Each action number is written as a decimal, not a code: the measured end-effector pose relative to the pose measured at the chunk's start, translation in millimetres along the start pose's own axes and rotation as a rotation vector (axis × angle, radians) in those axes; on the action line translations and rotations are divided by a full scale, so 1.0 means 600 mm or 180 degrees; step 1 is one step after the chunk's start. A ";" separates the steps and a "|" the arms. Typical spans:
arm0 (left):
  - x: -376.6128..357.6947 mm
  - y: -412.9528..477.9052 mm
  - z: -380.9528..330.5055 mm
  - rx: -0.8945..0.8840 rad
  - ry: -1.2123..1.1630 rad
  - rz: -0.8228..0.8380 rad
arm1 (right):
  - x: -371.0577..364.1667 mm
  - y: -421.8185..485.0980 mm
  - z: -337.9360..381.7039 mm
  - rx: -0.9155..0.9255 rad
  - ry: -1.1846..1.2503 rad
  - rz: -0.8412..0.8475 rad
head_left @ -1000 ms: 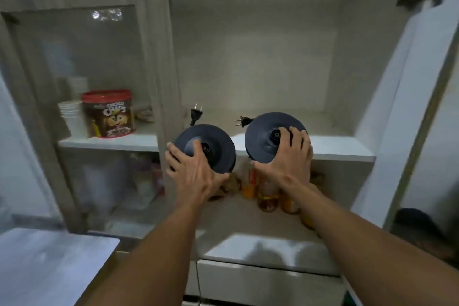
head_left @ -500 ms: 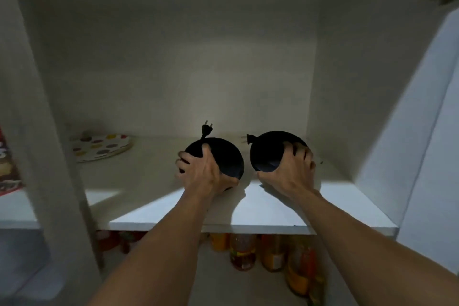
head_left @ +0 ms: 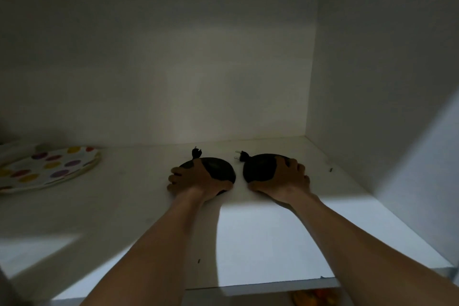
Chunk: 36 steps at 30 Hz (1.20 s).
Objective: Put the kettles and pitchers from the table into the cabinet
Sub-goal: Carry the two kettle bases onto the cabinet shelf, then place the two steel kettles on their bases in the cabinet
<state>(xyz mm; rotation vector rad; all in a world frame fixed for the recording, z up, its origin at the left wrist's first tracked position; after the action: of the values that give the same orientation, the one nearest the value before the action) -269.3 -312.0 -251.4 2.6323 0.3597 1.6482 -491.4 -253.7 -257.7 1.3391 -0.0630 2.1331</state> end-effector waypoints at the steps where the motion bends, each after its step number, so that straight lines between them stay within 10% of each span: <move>1: -0.004 0.006 -0.001 -0.0046 -0.0015 -0.0005 | -0.001 0.000 -0.001 0.0028 -0.0009 -0.0023; 22: 0.113 -0.175 0.084 -0.0427 0.0415 -0.1175 | 0.046 -0.146 0.111 0.1181 -0.0064 -0.0438; 36: 0.367 -0.648 0.461 0.0715 0.0863 -0.1733 | 0.106 -0.695 0.304 0.2342 0.0898 0.0520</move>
<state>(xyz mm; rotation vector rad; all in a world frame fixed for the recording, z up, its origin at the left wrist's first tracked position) -3.5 141.1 -231.4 2.1386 1.2053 1.8295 -148.3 51.1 -229.4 1.4176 0.8228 2.5864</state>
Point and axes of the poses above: each hand's wrist, its own y-axis towards the middle knuckle, its own x-axis out of the back of the hand, z = x × y, the point moved 6 cm from there along y, towards the middle knuckle, and after that the axes turned 12 degrees about -z, right-handed, at the moved point
